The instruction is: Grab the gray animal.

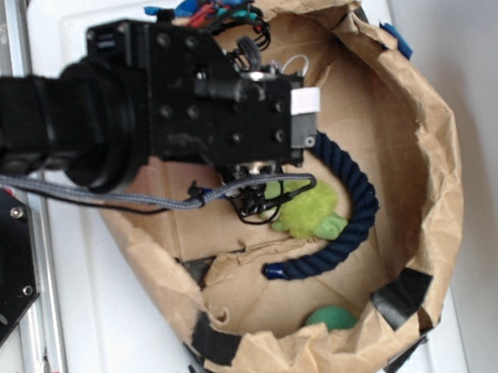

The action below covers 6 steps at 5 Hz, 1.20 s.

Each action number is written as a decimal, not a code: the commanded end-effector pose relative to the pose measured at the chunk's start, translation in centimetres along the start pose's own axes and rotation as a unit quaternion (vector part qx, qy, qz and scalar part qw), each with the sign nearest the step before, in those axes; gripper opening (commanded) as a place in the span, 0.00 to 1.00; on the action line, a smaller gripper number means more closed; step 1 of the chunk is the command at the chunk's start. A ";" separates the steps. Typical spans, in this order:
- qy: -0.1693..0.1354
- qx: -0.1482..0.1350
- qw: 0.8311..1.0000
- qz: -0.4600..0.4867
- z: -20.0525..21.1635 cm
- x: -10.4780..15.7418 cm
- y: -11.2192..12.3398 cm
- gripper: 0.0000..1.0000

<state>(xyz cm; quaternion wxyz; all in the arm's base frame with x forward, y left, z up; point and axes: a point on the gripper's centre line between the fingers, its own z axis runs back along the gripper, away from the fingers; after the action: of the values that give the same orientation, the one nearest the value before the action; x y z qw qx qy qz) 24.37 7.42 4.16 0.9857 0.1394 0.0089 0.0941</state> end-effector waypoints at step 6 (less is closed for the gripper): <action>-0.077 -0.137 0.986 0.059 14.8 -0.8 0.2 0.00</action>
<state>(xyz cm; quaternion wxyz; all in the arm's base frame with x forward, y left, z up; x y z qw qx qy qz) 24.09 2.83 16.74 0.9874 0.0105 -0.0596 0.1465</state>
